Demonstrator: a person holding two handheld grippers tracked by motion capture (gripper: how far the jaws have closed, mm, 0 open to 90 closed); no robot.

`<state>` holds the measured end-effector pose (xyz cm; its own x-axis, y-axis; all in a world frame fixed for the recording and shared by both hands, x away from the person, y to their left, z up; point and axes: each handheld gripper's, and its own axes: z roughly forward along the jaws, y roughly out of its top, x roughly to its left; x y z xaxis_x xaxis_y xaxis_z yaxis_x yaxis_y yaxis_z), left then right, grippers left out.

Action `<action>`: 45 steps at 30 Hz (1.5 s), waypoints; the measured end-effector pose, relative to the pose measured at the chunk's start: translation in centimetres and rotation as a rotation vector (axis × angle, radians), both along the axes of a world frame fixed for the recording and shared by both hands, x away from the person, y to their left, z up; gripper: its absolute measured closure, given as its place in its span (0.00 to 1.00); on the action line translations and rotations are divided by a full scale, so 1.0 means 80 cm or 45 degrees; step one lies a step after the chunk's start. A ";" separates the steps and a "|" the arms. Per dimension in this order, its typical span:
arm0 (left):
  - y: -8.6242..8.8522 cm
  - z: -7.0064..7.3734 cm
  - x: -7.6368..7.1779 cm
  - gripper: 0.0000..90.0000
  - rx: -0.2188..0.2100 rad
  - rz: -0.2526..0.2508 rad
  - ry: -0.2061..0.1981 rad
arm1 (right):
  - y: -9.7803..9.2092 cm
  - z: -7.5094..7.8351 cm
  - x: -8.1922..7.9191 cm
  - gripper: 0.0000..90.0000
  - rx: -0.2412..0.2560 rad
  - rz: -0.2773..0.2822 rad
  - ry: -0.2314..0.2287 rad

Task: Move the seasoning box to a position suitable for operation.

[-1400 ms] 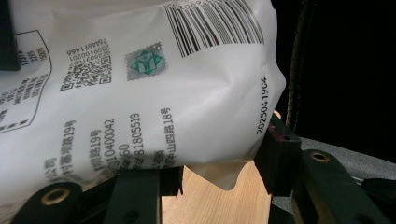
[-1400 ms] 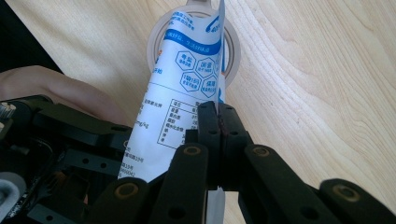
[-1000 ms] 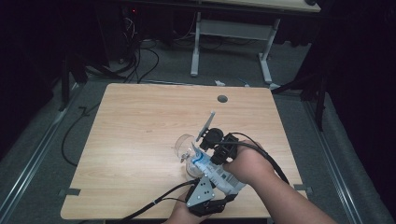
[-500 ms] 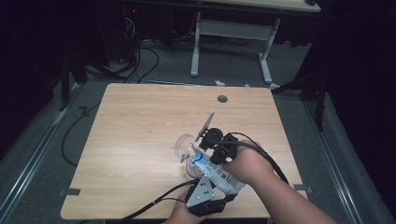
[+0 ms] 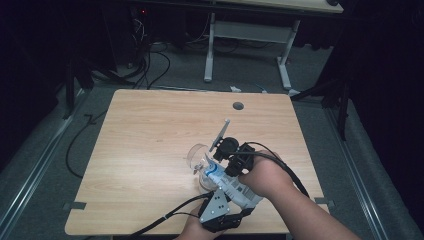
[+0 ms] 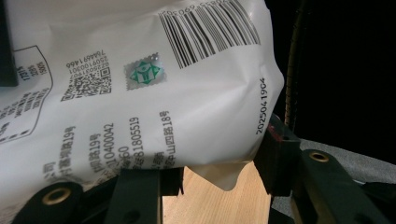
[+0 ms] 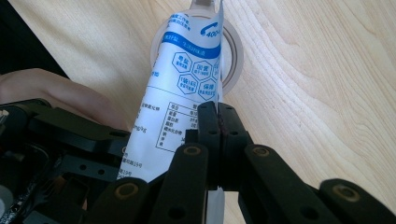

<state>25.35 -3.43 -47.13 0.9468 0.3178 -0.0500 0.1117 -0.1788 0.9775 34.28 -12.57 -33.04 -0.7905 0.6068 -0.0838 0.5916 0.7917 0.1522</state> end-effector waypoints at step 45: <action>0.001 0.002 -0.001 0.65 -0.011 -0.005 -0.002 | 0.002 0.000 0.000 1.00 0.000 0.006 0.007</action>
